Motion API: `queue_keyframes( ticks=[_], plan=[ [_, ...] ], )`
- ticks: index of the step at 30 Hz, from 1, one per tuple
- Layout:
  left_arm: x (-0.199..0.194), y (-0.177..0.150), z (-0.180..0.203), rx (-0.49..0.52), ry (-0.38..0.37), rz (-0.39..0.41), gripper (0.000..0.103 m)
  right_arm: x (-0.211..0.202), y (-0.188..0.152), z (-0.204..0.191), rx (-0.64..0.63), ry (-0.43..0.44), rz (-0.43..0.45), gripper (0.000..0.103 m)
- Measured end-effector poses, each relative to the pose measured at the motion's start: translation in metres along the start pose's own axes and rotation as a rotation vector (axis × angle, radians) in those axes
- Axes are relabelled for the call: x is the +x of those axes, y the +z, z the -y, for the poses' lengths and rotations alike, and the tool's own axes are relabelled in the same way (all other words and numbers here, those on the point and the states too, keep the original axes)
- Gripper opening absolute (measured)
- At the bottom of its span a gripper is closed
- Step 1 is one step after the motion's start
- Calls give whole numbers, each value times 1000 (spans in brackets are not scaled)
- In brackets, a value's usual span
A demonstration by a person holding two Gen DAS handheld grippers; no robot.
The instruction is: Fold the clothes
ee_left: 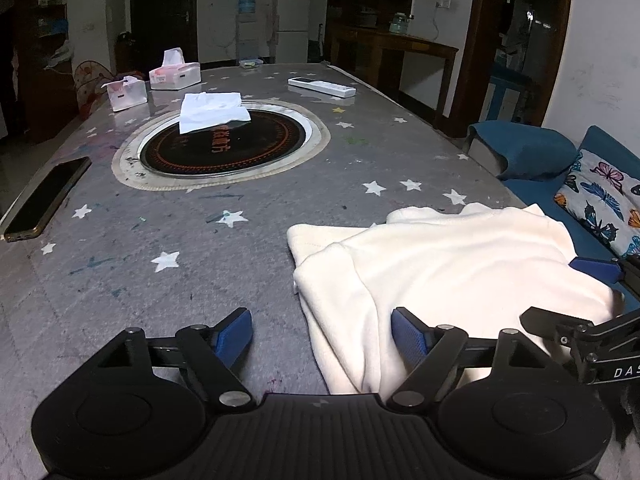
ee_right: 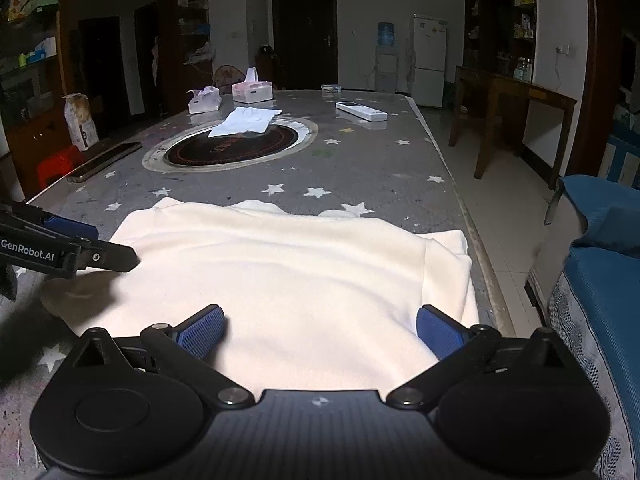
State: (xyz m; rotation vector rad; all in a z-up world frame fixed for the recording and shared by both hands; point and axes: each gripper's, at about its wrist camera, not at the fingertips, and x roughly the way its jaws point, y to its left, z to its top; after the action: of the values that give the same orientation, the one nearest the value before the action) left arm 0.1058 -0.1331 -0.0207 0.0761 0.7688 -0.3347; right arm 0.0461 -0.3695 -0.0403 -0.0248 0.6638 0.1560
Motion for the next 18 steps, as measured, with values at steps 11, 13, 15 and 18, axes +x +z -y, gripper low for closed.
queue_keyframes(
  ticks=[11,13,15,18],
  plan=[
    [-18,-10,-1,-2,31,19,85,-17,-7,-2,45,-10,12,103],
    [-21,-12,-1,-7,35,24,87,-20,-8,-3,49,-16,15,103],
    [-23,-14,0,-3,40,25,90,-21,-9,-5,47,-25,18,103],
    [-27,-17,2,7,46,29,94,-25,-11,-8,37,-37,26,103]
  ],
)
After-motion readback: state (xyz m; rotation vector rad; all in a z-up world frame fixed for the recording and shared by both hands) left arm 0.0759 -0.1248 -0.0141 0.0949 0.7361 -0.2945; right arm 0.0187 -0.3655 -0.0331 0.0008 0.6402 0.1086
